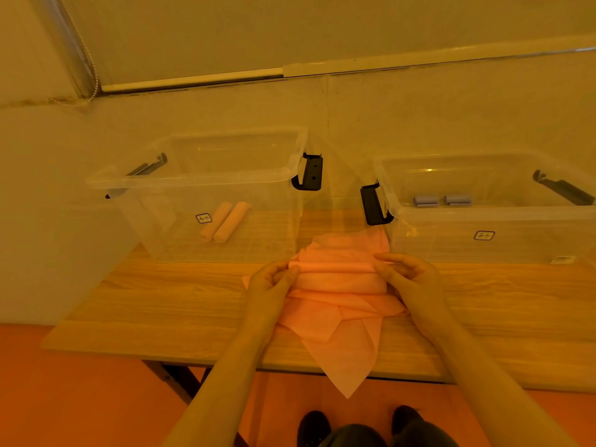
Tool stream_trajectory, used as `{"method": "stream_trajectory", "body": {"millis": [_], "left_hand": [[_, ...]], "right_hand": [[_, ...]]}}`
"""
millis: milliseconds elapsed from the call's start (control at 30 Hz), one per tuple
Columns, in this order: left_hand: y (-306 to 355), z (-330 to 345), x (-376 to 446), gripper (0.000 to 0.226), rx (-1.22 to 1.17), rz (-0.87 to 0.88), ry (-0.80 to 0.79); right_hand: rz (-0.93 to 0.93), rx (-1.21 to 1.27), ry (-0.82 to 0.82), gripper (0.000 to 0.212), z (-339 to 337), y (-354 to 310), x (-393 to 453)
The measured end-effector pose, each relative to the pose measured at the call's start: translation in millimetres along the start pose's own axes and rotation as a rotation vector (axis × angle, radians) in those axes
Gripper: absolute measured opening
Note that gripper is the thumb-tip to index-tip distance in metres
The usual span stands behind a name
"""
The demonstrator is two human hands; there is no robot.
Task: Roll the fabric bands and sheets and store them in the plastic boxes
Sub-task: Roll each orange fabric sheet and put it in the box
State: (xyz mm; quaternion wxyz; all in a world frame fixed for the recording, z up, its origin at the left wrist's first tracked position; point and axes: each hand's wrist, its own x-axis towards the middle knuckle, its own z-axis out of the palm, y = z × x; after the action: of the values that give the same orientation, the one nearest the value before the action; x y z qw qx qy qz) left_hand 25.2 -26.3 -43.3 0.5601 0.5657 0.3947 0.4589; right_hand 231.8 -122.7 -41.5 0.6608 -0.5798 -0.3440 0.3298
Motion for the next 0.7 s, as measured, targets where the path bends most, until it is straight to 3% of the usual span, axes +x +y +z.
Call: {"method": "stream_trajectory", "body": {"millis": [400, 533, 700], "left_hand": [[5.2, 1.0, 2.2, 0.02, -0.027, -0.009, -0.015], [8.5, 4.7, 5.4, 0.01, 0.003, 0.034, -0.027], [8.0, 8.8, 7.0, 0.012, 0.012, 0.057, -0.042]], "right_hand": [[0.019, 0.03, -0.034, 0.035, -3.6, 2.5, 4.6], [0.009, 0.014, -0.006, 0.022, -3.0, 4.7, 4.9], [-0.022, -0.025, -0.015, 0.02, -0.7, 3.0, 3.3]]}}
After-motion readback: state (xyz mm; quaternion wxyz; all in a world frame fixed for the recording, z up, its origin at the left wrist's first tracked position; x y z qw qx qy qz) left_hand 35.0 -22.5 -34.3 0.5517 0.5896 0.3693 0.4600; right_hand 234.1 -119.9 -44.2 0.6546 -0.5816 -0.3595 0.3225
